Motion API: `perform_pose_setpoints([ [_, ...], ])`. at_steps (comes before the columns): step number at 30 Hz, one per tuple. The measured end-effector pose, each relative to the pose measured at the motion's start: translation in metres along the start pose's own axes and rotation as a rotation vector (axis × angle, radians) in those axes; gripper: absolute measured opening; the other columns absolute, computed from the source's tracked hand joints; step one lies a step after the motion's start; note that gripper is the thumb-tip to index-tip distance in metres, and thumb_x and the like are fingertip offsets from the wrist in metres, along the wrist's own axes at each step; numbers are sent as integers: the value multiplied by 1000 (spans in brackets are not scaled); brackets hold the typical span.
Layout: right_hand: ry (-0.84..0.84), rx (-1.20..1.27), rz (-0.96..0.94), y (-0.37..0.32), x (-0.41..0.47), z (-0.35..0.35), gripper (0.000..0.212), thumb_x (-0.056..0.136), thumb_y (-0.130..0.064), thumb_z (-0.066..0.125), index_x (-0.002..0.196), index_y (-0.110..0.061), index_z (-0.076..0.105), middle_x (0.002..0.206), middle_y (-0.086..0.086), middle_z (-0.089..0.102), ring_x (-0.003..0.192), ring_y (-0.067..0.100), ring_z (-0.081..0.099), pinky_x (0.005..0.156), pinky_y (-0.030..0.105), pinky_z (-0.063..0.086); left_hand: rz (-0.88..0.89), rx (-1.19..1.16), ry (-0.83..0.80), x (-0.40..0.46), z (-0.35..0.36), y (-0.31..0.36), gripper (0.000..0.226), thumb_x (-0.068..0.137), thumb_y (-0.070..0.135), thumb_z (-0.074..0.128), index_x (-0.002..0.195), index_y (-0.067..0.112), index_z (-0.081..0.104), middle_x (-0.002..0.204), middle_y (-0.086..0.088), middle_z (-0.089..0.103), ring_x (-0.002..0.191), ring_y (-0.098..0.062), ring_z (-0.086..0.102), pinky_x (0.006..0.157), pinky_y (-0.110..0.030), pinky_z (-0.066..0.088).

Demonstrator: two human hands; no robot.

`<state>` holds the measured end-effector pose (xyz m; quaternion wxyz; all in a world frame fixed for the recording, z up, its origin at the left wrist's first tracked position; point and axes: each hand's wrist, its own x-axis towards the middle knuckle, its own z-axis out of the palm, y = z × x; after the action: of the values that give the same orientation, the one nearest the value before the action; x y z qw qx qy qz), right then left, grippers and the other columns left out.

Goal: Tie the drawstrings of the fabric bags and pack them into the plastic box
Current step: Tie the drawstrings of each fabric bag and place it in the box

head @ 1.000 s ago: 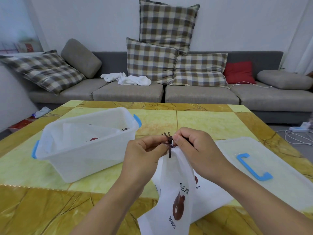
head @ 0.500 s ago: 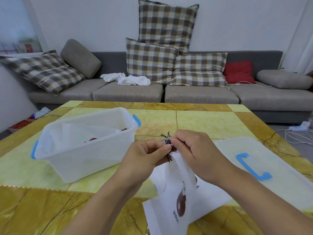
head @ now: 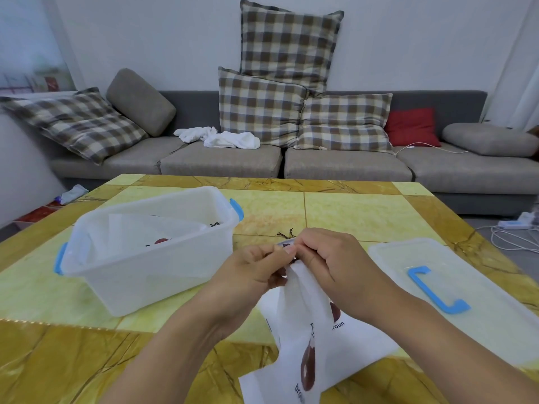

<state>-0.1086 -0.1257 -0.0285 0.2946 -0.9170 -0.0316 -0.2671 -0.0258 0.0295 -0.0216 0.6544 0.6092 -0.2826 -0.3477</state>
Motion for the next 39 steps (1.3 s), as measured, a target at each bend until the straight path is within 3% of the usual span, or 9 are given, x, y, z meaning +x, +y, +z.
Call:
perform_pose_setpoints([
  [3,-14,67,61,0,-1,-1,28,102,-20,51,77,-13,58,67,-6,54,64,12,47,57,18,34,71,151,95,0,-7,-1,17,94,15,66,85,3,73,75,-8,67,70,-13,62,67,-14,50],
  [6,-15,90,102,0,-1,-1,29,102,-18,53,74,-14,56,61,-9,49,59,10,43,55,19,32,145,223,216,3,-12,-5,7,89,4,71,92,3,77,77,-16,74,67,-20,69,65,-21,55],
  [12,-1,129,169,1,0,-4,32,102,-22,52,71,-15,56,60,-2,48,56,6,39,54,18,33,290,420,334,3,-15,-7,20,87,-2,70,88,14,81,71,-4,76,64,-17,72,62,-19,54],
  [18,28,219,227,-1,0,-6,31,102,-22,54,72,-14,58,55,-12,45,52,7,36,52,20,32,265,278,368,1,-12,-5,17,89,4,70,90,18,80,77,-5,77,69,-19,74,76,-44,60],
  [24,35,511,376,3,3,-12,26,97,-21,64,81,-2,70,57,5,31,54,21,24,48,28,24,308,376,493,5,-19,-3,19,90,1,69,86,17,79,66,-2,75,62,-17,72,62,-22,57],
  [28,43,689,482,8,2,-22,20,96,-24,64,95,-11,79,62,2,22,55,19,17,45,23,22,394,664,543,7,-29,-3,19,88,-2,68,88,13,80,53,21,64,49,2,61,49,-6,41],
  [32,34,702,517,12,2,-30,20,94,-25,65,102,-11,77,64,1,21,55,17,18,44,21,24,465,819,555,12,-37,-5,16,88,0,70,89,11,81,58,23,62,58,-5,66,51,-5,41],
  [36,-81,586,523,15,0,-32,27,86,-27,78,110,-19,74,58,1,25,52,18,20,46,17,30,432,817,521,15,-40,-8,19,88,0,70,86,15,80,56,13,66,59,-11,67,53,-12,48],
  [39,-294,277,457,13,-3,-23,44,74,-39,86,114,-29,71,52,-14,37,45,4,36,49,7,31,218,541,428,15,-44,-16,20,91,1,66,83,15,78,63,-3,71,59,-20,68,69,-39,61],
])
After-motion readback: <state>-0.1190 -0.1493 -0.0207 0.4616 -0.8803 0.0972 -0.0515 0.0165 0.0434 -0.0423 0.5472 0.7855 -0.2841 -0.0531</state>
